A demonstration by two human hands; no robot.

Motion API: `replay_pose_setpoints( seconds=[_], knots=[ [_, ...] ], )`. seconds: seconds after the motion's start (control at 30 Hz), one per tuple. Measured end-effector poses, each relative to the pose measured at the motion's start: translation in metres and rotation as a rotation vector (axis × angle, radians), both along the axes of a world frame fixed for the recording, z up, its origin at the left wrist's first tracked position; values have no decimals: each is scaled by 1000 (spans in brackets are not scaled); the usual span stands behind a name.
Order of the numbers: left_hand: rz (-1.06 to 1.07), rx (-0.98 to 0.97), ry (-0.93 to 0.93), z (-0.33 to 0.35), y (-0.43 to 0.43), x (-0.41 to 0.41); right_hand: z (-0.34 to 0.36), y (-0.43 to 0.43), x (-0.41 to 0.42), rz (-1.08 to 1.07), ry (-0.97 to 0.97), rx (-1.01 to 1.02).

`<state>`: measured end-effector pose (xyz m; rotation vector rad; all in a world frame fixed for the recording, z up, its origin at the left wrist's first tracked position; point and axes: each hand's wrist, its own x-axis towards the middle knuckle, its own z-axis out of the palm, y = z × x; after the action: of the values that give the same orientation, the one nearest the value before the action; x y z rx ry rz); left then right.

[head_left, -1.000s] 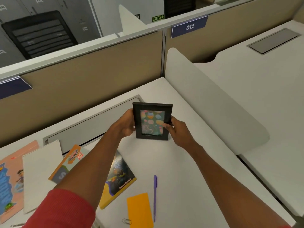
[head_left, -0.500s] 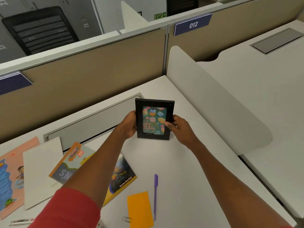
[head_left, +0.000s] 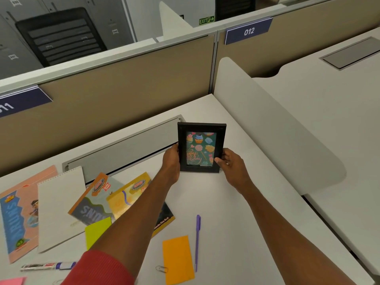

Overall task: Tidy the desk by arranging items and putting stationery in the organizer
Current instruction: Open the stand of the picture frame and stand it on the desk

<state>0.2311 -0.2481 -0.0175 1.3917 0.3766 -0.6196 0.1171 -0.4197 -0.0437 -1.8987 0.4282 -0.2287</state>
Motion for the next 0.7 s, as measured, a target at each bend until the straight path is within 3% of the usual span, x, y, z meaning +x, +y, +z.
replay_pose_setpoints(
  seconds=[0.43, 0.53, 0.6, 0.7],
  knots=[
    [34, 61, -131, 2, 26, -8, -9, -1, -28, -46, 6, 103],
    [62, 226, -217, -3, 43, -26, -10, 5, -46, -93, 5, 75],
    [88, 414, -380, -6, 56, -48, -9, 12, -58, -155, 1, 39],
    [113, 521, -575, -10, 76, -89, -10, 24, -74, -258, -11, -39]
  ],
)
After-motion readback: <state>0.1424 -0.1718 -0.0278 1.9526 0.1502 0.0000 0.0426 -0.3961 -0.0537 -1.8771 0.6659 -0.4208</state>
